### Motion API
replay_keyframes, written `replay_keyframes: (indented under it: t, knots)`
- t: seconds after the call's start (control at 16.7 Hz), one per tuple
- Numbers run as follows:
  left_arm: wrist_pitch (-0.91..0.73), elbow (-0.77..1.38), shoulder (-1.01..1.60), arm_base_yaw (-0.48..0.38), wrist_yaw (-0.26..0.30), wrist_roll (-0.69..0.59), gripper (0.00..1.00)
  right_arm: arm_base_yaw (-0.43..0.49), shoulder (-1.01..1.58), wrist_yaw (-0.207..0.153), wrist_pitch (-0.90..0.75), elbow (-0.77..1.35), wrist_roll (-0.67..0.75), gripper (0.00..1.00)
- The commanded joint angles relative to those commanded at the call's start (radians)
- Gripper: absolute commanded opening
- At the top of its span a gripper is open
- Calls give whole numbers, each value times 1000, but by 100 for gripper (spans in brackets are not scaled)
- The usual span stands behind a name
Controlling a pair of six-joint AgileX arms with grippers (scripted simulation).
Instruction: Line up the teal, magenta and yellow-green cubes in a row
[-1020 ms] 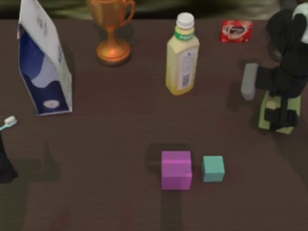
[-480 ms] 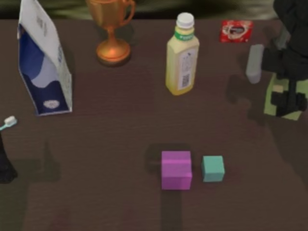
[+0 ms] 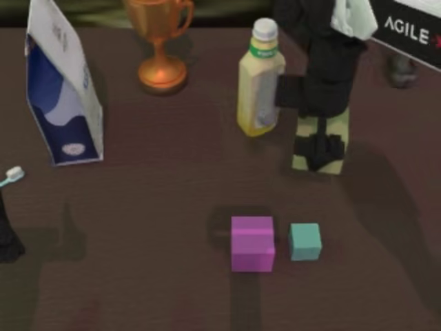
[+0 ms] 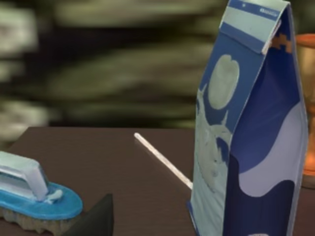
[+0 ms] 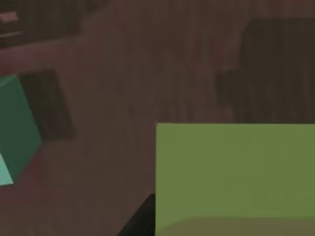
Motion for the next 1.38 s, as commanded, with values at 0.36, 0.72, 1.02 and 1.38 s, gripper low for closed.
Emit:
replay_keyframes:
  t: [0.36, 0.72, 1.02, 1.38]
  knots:
    - [0, 0, 0, 0, 0, 0, 100, 382, 199, -1, -188, 429, 227, 0]
    - [0, 0, 0, 0, 0, 0, 100, 493, 256, 2, -245, 541, 313, 0]
    - [0, 0, 0, 0, 0, 0, 100, 490, 243, 0, -204, 499, 314, 0]
    - [0, 0, 0, 0, 0, 0, 100, 491, 210, 0, 23, 221, 313, 0]
